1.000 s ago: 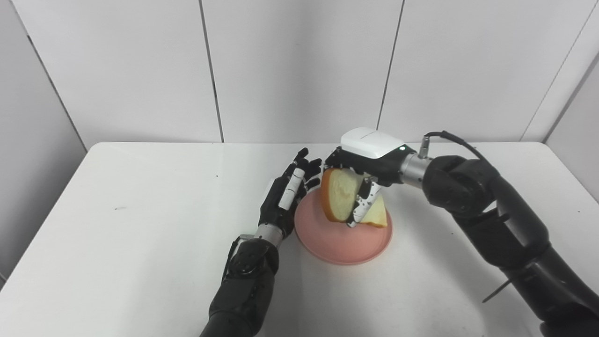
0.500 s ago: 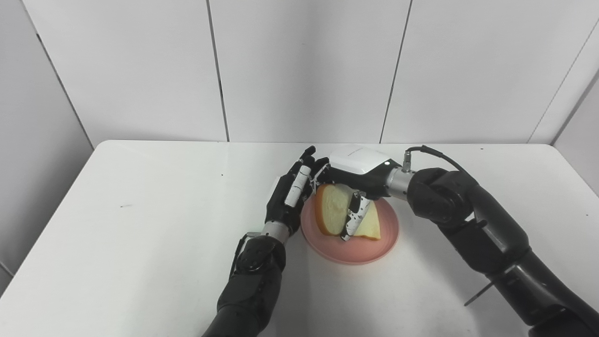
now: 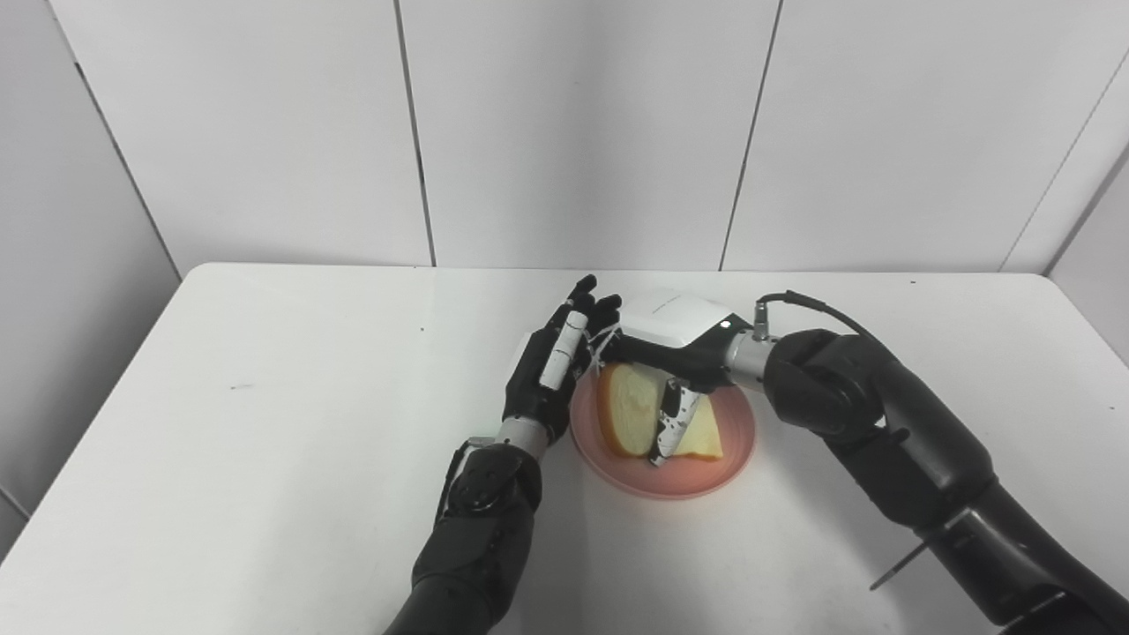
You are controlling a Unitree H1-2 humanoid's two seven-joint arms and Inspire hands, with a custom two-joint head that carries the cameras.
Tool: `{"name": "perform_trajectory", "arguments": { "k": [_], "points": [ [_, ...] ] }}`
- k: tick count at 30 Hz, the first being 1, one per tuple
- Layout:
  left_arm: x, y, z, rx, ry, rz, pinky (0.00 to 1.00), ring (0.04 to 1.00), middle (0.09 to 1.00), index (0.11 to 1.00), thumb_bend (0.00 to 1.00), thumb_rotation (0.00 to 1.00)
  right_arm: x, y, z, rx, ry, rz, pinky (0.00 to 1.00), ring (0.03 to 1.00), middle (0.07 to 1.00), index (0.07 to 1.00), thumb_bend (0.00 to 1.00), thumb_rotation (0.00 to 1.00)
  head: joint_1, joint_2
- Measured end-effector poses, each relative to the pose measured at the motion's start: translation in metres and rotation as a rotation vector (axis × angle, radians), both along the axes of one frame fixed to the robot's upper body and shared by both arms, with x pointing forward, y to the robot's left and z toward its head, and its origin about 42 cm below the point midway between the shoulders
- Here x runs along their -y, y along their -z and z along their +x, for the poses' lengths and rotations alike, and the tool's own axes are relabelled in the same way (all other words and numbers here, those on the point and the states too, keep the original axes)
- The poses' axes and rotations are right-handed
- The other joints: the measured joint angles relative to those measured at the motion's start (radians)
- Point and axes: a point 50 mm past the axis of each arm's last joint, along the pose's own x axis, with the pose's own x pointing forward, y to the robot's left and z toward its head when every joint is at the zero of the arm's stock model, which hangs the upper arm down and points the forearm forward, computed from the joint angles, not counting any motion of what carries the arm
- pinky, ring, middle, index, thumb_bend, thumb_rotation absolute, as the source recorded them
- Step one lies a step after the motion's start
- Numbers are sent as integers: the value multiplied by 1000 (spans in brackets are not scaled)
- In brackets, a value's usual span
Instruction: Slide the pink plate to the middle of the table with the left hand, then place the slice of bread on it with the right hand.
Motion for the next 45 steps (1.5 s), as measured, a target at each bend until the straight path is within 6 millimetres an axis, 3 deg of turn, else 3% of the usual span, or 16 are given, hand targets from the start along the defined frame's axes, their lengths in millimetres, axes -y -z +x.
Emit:
{"name": "perform_trajectory", "arguments": {
  "k": [2,8,17,24,27,29,31,34,39,41,45],
  "points": [
    [-1,0,0,0,2,2,884,879,837,909,852,765,0,-1,-1,-5,14,-16,887,884,862,795,1000,392,-6,-5],
    [0,0,0,2,19,7,864,878,840,902,870,776,1,-1,-1,8,33,-53,977,923,900,827,1000,432,-25,-9],
    [-5,0,0,7,18,21,845,878,843,908,898,781,1,-2,-1,0,40,-78,996,933,904,818,1000,456,-41,-8],
    [-7,0,-1,7,21,26,849,879,859,915,900,785,6,-14,-2,8,56,-18,945,906,881,806,1000,426,-55,-6],
    [-7,0,-1,6,21,26,850,873,839,915,901,788,15,-20,-1,3,69,148,863,874,860,821,1000,453,-55,-6],
    [-7,0,-1,6,20,26,844,862,847,912,883,789,21,-19,0,14,80,285,784,845,842,835,1000,587,-54,-6],
    [-8,0,-2,7,18,26,842,865,852,902,875,779,27,-9,0,29,96,429,720,824,839,838,991,712,-64,-5],
    [-10,-1,-4,16,0,25,872,891,862,915,859,789,30,18,-5,42,182,629,656,790,843,876,894,844,-68,-5],
    [-15,-2,-9,43,-62,44,925,906,877,937,859,817,25,59,-18,23,324,916,731,780,861,903,822,981,-94,0],
    [-18,-1,-12,48,-120,60,985,938,927,951,837,813,26,72,-19,13,403,1108,737,812,860,895,810,986,-100,-2],
    [-22,-3,-19,79,-218,97,1000,994,993,996,812,870,30,99,-24,-17,532,1444,755,838,867,902,763,972,-104,-3]
  ]
}}
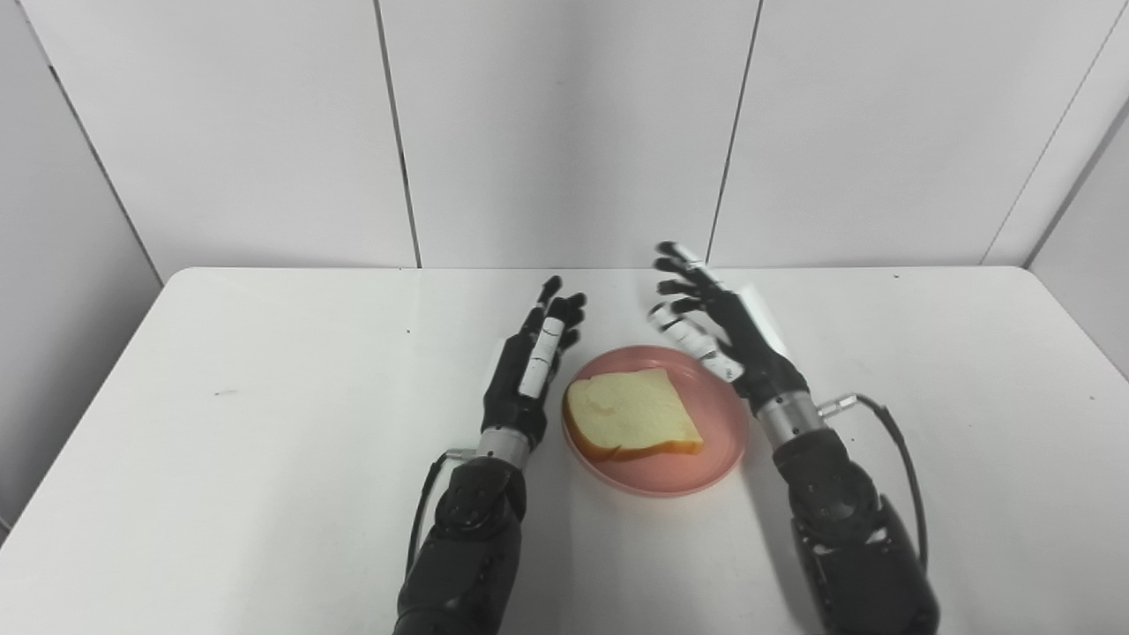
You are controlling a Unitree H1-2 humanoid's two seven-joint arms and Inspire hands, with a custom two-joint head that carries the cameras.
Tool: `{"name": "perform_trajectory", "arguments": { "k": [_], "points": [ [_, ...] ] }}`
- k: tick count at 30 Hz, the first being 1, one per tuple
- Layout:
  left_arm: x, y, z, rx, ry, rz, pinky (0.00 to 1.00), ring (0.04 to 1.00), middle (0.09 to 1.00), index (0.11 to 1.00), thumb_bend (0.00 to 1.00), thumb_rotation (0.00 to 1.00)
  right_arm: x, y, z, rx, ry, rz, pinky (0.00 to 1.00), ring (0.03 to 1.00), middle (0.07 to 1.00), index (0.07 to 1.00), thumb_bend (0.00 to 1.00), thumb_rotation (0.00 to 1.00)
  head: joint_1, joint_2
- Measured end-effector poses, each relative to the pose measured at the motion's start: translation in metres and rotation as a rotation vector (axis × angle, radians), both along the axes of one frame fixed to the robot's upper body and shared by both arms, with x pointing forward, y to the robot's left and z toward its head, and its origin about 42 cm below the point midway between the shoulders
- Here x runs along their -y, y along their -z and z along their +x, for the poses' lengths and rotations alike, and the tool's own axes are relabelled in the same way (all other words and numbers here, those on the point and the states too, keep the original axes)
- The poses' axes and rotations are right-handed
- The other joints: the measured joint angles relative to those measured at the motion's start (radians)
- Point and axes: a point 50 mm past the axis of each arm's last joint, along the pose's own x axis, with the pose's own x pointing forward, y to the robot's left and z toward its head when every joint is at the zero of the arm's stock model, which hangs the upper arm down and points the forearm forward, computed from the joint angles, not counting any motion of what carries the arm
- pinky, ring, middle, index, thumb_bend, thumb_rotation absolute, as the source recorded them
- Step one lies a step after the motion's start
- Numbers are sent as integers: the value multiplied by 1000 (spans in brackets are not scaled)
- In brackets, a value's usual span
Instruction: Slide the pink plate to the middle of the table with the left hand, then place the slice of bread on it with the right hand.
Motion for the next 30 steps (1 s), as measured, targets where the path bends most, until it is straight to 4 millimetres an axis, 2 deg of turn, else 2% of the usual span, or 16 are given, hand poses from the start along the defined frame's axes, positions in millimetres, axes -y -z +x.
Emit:
{"name": "perform_trajectory", "arguments": {
  "k": [3,4,8,15,19,30],
  "points": [
    [1,-2,-4,38,-55,44,1000,1000,1000,1000,774,896,-2,13,-7,-22,61,179,750,827,865,904,733,995,-3,-2],
    [2,-3,-5,52,-68,57,1000,1000,1000,1000,765,916,-2,15,-8,-24,90,225,774,832,872,906,750,998,-3,-2],
    [3,-4,-8,75,-108,83,1000,1000,1000,1000,786,940,-6,19,-12,-11,202,313,835,855,897,920,696,1000,-8,-5],
    [4,-4,-11,80,-108,84,1000,1000,1000,1000,776,938,-4,23,-17,32,283,308,837,845,886,910,663,1000,-11,-5],
    [4,-4,-11,72,-107,86,1000,1000,1000,1000,767,932,1,26,-19,26,295,300,829,837,874,881,676,1000,-9,-5],
    [4,-3,-12,42,-117,87,1000,1000,1000,1000,736,927,5,29,-18,4,276,263,897,888,914,898,704,1000,-8,-5]
  ]
}}
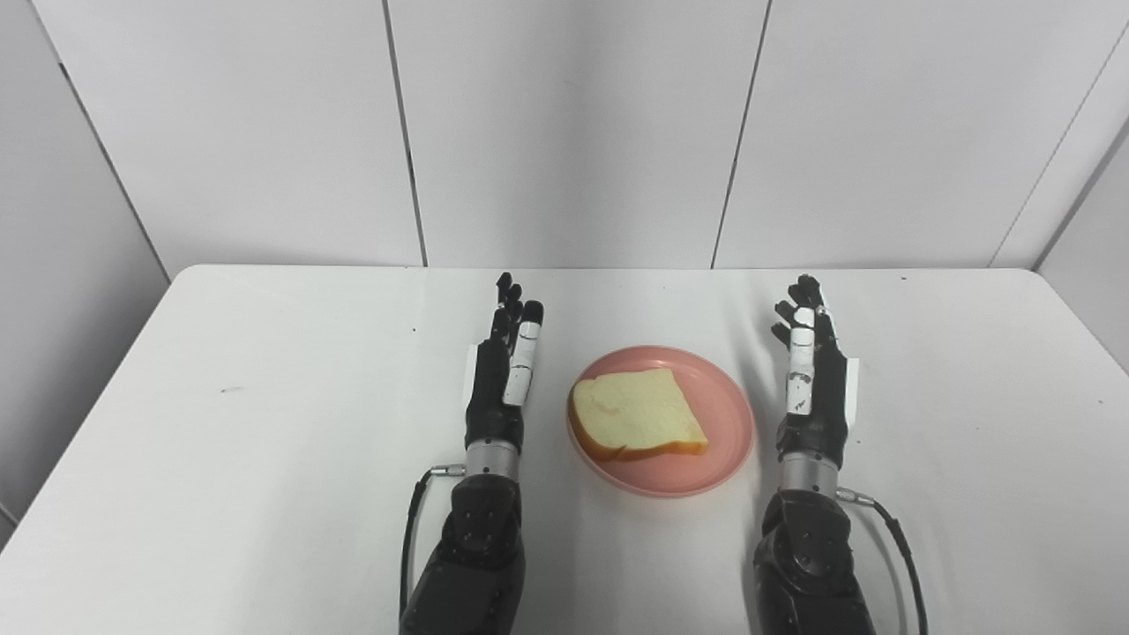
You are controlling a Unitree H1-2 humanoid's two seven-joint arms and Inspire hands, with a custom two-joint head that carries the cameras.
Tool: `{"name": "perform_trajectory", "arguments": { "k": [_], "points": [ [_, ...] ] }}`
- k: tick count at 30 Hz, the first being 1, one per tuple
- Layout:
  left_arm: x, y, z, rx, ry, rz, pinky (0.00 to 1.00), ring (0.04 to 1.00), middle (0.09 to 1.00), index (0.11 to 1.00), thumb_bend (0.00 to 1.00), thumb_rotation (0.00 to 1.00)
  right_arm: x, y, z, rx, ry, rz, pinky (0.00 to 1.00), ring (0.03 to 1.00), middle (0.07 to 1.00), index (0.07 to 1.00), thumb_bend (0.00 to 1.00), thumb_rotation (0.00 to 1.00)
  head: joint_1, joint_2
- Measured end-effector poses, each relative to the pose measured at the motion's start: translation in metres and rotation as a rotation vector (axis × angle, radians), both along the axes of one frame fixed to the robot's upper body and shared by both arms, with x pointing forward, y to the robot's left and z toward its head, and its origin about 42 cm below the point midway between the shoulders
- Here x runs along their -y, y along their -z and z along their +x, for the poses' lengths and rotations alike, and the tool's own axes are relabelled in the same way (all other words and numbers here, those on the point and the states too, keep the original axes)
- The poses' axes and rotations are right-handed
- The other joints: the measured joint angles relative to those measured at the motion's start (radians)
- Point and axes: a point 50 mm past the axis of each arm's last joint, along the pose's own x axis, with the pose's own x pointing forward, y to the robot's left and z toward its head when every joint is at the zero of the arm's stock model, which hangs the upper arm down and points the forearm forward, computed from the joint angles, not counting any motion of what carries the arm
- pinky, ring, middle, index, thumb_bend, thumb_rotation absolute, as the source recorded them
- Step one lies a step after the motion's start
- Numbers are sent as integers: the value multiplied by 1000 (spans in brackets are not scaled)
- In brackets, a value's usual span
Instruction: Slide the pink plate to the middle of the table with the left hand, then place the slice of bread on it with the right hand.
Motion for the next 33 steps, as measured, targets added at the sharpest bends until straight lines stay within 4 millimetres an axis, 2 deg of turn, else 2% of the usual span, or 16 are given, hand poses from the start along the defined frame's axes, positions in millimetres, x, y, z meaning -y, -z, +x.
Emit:
{"name": "perform_trajectory", "arguments": {
  "k": [5,14,22,33],
  "points": [
    [-1,0,0,-10,-14,-15,1000,1000,1000,1000,734,911,3,3,0,-39,-40,-43,914,902,896,873,723,1000,2,3],
    [-2,0,-2,-41,-39,-53,1000,1000,1000,1000,729,901,5,6,-2,-181,-112,-115,935,934,909,887,713,1000,5,6],
    [-2,1,-2,-60,-39,-61,1000,1000,1000,1000,738,901,8,7,-1,-230,-151,-151,895,909,899,883,736,1000,3,6],
    [-3,1,-4,-65,-38,-59,1000,1000,1000,1000,754,882,12,5,-1,-241,-161,-151,898,885,894,877,765,1000,2,9]
  ]
}}
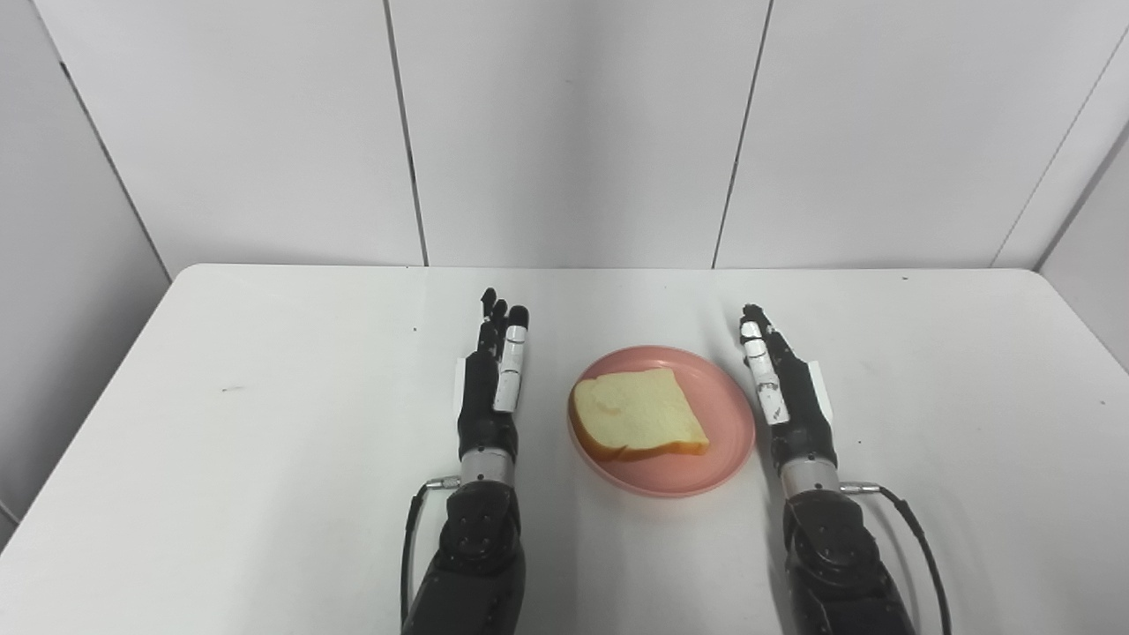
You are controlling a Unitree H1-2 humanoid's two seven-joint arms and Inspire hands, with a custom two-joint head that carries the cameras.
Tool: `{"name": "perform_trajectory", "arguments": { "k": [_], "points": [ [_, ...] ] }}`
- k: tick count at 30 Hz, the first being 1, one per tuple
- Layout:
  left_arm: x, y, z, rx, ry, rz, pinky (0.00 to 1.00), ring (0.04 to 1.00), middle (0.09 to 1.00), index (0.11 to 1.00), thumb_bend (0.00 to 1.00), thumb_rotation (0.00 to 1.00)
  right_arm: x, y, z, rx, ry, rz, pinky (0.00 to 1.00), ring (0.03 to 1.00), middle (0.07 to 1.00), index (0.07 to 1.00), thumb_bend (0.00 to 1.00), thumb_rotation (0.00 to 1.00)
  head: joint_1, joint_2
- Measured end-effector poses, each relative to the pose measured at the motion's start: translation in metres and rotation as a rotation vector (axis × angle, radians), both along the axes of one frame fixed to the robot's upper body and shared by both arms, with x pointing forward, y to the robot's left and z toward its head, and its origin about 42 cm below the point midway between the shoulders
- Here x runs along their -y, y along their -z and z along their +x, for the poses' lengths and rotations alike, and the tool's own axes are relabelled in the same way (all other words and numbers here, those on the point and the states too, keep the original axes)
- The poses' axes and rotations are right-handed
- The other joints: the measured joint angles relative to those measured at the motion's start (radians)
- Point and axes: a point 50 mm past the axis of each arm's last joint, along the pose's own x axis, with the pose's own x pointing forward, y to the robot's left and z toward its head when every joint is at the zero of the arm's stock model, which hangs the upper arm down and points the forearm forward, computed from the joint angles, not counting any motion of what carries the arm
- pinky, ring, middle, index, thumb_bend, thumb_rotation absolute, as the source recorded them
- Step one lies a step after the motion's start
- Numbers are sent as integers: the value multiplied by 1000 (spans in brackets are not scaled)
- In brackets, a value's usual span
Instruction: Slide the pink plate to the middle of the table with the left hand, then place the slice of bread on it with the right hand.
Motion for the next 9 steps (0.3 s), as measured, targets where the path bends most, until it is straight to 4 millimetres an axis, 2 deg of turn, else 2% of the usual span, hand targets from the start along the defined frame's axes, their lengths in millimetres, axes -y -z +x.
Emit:
{"name": "perform_trajectory", "arguments": {
  "k": [9],
  "points": [
    [0,0,-1,1,10,-4,1000,1000,1000,1000,747,887,1,0,0,-1,-7,-2,896,884,895,869,773,1000,2,0]
  ]
}}
